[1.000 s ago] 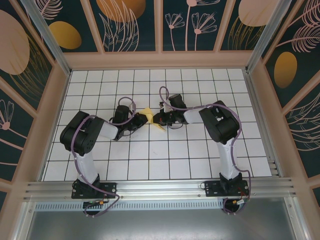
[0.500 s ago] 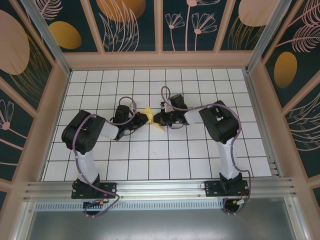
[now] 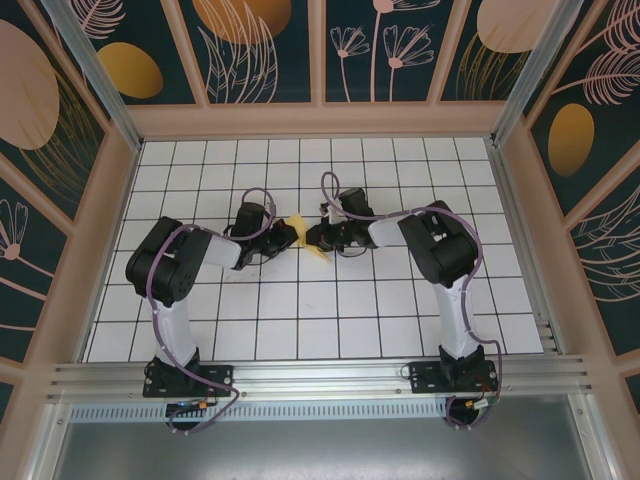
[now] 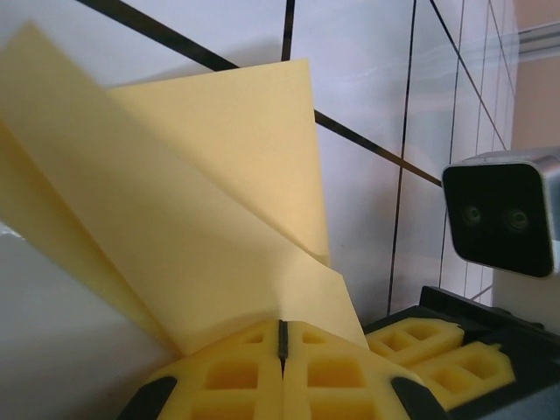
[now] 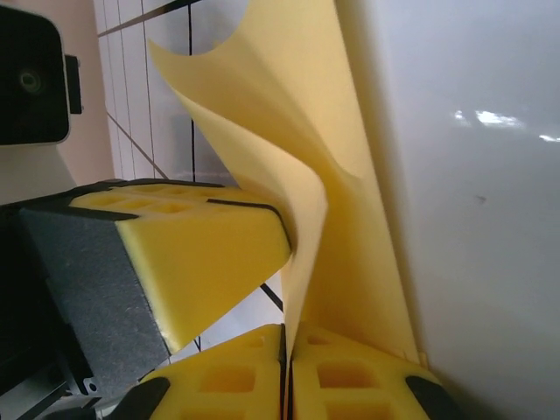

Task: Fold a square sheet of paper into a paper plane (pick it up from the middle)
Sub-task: Fold the wing for the fifth time at the center of the table.

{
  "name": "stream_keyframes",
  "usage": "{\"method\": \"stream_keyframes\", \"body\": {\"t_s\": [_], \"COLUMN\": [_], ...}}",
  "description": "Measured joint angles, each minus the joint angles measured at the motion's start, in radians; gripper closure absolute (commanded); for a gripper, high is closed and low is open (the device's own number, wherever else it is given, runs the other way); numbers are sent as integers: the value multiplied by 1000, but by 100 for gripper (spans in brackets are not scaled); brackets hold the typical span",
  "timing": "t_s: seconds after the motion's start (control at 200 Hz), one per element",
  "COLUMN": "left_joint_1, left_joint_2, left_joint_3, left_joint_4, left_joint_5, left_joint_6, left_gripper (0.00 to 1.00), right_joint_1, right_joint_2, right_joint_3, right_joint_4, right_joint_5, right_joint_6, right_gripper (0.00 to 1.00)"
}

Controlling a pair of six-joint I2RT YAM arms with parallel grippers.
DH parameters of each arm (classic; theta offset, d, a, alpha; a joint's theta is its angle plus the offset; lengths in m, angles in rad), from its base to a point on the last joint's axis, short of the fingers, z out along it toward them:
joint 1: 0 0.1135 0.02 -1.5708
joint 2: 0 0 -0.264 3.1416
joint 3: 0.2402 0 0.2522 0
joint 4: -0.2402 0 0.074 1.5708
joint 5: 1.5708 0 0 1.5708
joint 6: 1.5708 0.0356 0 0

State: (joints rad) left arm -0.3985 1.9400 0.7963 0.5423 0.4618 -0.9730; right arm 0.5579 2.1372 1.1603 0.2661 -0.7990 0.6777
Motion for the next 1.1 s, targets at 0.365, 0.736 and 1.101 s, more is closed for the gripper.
{"method": "stream_keyframes", "body": {"t_s": [0.365, 0.736, 1.101], "left_joint_1": [0, 0, 0], "left_joint_2": [0, 6, 6], "left_joint_3": [37, 62, 69], "left_joint_4": [-79, -125, -138], "left_joint_5": [-1, 7, 9], "left_joint_6": [-24, -27, -26], "left_gripper": [98, 99, 98], "right_joint_1": [-35, -30, 23], "right_joint_2": [-35, -114, -124], "right_joint_3": [19, -18, -18], "right_joint_4": [-137, -208, -254], "right_joint_5": [-19, 41, 148], "right_joint_6": [-175, -413, -550], "right_gripper": [75, 70, 85]}}
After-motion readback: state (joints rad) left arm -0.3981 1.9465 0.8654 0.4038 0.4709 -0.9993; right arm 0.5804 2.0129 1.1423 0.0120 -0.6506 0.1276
